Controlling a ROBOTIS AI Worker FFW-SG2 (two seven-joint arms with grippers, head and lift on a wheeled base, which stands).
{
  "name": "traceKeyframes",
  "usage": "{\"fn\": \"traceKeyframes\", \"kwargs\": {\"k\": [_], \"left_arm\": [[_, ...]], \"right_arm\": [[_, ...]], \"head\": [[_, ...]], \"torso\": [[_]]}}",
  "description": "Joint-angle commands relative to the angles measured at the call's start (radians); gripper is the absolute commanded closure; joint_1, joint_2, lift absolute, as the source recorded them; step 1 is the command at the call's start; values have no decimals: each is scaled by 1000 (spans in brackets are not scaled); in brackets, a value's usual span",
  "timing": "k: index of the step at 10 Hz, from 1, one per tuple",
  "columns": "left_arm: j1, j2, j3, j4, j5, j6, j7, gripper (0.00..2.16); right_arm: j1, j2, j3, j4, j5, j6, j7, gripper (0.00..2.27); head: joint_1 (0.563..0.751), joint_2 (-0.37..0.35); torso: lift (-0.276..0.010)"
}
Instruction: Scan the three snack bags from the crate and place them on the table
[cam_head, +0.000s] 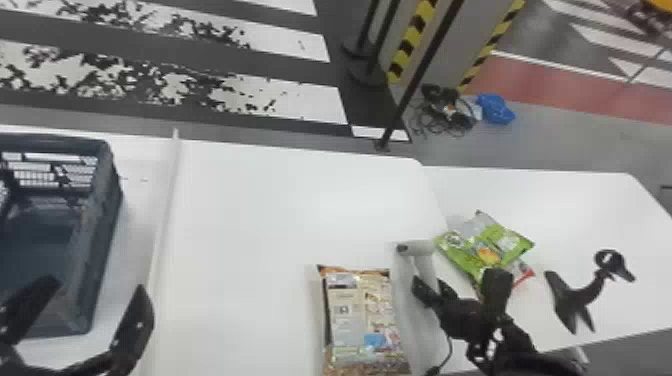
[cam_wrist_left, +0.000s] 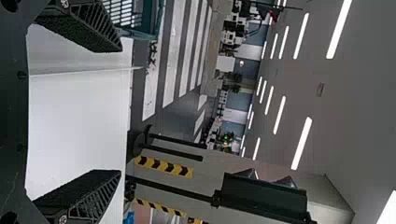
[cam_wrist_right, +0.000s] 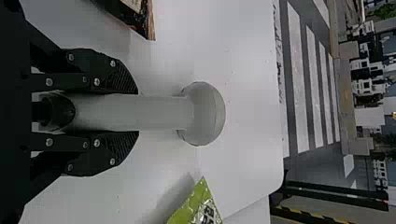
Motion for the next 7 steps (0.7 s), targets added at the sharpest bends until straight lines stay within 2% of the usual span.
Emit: {"fn": "traceKeyframes", "kwargs": {"k": [1, 3, 5, 7], "left_arm": [[-2, 1, -2, 1, -1, 2, 0, 63], [-3, 1, -8, 2, -15, 2, 9, 63], [-17, 2, -20, 10, -15, 15, 12, 63], [-26, 2, -29, 24, -15, 18, 24, 63]], "right_arm": [[58, 29, -23, -61, -17, -37, -26, 2196], [234, 95, -49, -259, -90, -154, -104, 2199], [398, 162, -52, -434, -176, -237, -104, 2199], [517, 207, -18, -540, -241, -273, -75, 2196]], "head": [[695, -350], [695, -350], [695, -350], [695, -350]], "torso": [[-37], [-37], [-37], [-37]]}}
